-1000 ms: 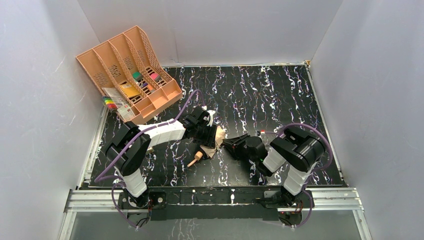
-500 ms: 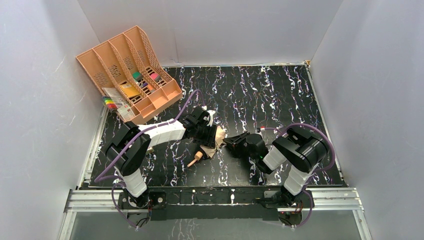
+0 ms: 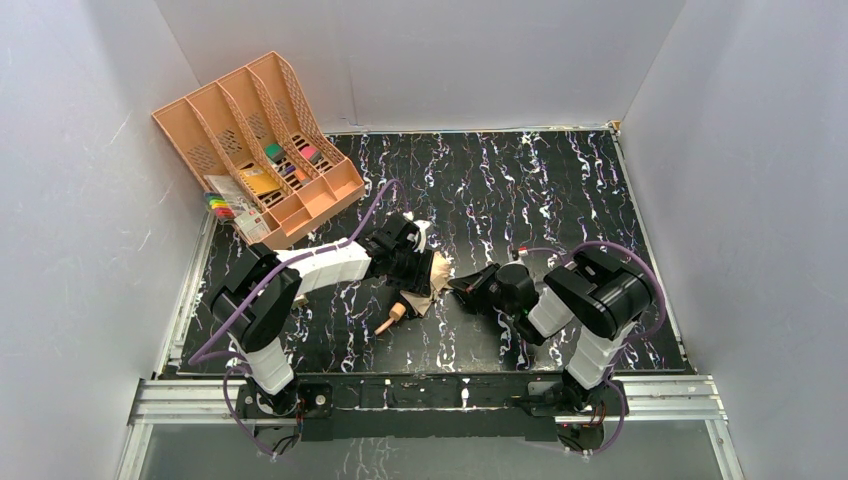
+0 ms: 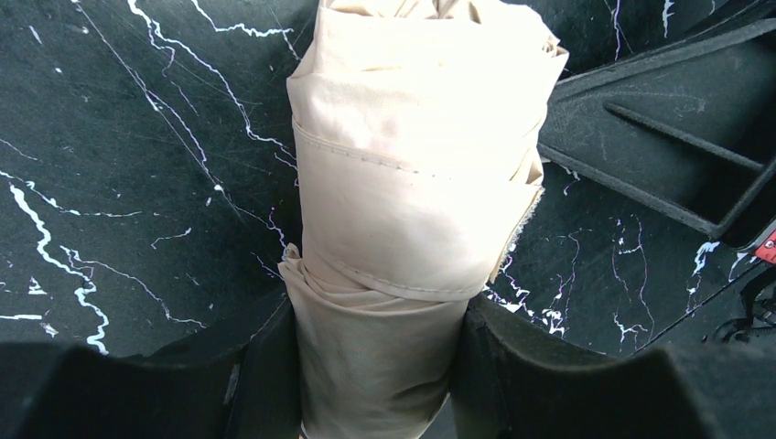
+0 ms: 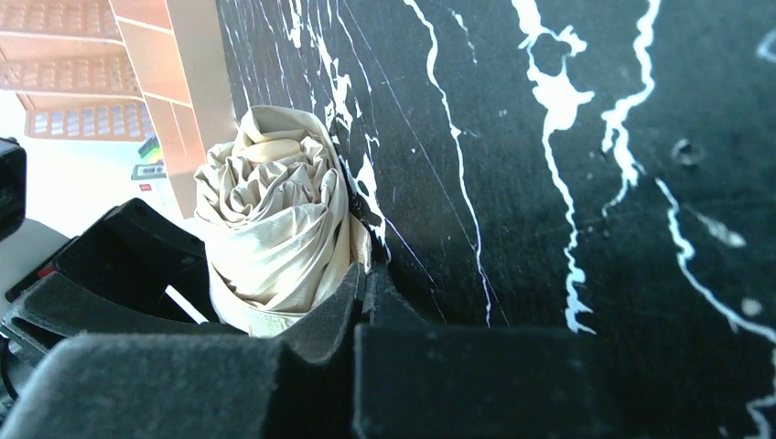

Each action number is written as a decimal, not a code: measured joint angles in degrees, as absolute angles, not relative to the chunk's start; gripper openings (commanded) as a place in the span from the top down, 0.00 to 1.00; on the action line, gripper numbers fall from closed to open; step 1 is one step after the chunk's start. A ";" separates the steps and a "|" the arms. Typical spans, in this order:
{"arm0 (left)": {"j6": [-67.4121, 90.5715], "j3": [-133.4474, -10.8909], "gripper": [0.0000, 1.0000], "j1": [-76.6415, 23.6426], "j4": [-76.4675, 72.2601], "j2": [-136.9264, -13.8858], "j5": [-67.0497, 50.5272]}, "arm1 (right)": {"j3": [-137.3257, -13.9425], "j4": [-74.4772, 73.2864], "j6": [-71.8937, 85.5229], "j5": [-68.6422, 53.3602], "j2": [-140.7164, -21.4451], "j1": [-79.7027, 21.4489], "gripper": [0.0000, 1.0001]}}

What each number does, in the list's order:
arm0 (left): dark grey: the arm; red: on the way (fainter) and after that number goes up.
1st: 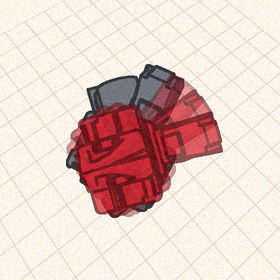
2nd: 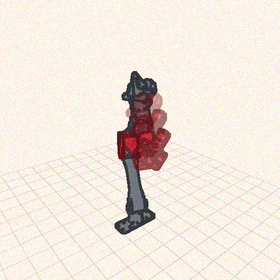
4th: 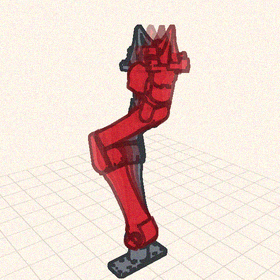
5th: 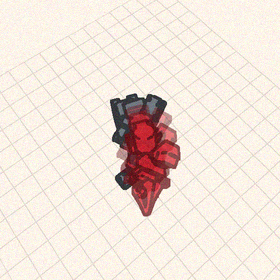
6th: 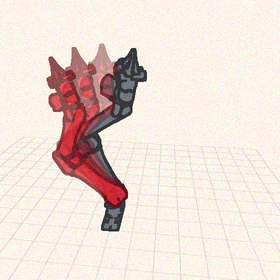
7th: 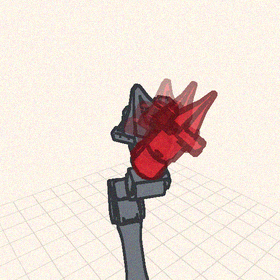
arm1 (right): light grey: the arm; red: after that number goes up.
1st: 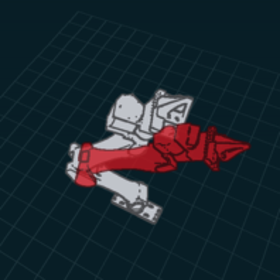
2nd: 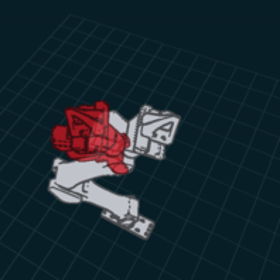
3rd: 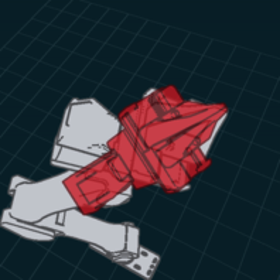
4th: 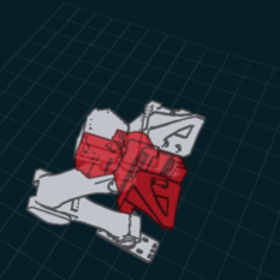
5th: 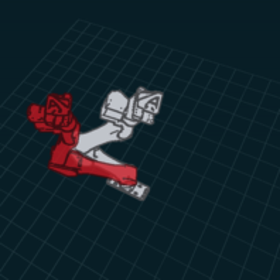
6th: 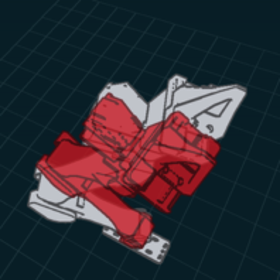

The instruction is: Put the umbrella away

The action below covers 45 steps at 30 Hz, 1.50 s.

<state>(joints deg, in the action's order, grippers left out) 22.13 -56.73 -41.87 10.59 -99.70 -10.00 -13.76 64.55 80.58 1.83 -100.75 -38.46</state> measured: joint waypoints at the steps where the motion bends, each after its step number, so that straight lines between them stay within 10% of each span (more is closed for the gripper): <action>1: 22.24 -56.73 1.00 -41.89 10.50 -99.63 -9.93 | -13.87 64.55 79.81 0.49 -100.86 -38.02 1.00; 30: 24.73 -58.65 1.00 -43.03 11.20 -100.68 -8.84 | -13.39 29.39 59.09 -4.23 -66.37 -39.88 1.00; 45: 24.43 -57.17 1.00 -46.02 9.39 -100.40 -3.53 | -22.57 32.29 64.62 -8.05 -76.73 -39.88 1.00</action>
<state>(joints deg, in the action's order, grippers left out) 24.43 -57.17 -46.02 9.39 -100.40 -3.53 -22.57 32.29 64.62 -8.05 -76.73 -39.88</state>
